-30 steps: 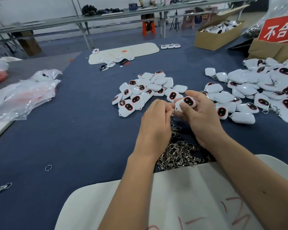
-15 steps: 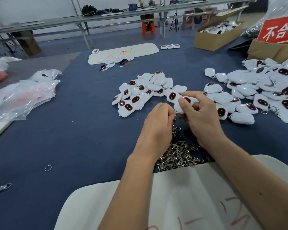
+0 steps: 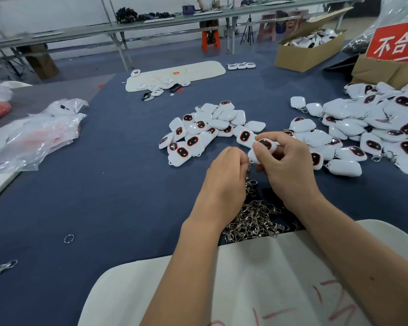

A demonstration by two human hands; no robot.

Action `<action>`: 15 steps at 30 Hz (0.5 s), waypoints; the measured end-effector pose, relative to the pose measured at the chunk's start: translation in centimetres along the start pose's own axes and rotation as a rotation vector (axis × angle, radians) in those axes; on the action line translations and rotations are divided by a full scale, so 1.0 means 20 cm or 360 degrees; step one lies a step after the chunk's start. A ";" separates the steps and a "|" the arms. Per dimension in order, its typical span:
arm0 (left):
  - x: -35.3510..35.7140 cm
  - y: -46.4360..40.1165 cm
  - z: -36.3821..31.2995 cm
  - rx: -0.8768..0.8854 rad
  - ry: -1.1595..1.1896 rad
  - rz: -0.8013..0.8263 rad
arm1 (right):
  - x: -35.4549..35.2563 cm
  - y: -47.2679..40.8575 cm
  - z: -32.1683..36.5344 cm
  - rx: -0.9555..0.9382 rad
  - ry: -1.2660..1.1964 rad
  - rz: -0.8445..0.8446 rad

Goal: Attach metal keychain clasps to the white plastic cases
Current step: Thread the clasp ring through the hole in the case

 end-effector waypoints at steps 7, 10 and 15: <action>0.00 0.00 0.00 -0.0024 -0.0003 -0.0029 | 0.00 0.01 0.04 -0.0054 0.0059 -0.0023; 0.00 0.00 0.01 -0.0048 -0.0007 -0.0036 | -0.01 0.01 0.05 -0.0061 0.0080 -0.0018; 0.01 -0.01 0.04 -0.0135 -0.0051 -0.0029 | 0.00 0.02 0.07 -0.0120 0.0154 -0.0027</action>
Point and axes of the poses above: each hand's wrist, its own y-axis away from the middle knuckle, its own x-axis out of the palm, z = x × y, the point moved 7 cm from there along -y, towards the middle knuckle, and after that the axes turned 12 degrees about -x, right-handed, at the moved point
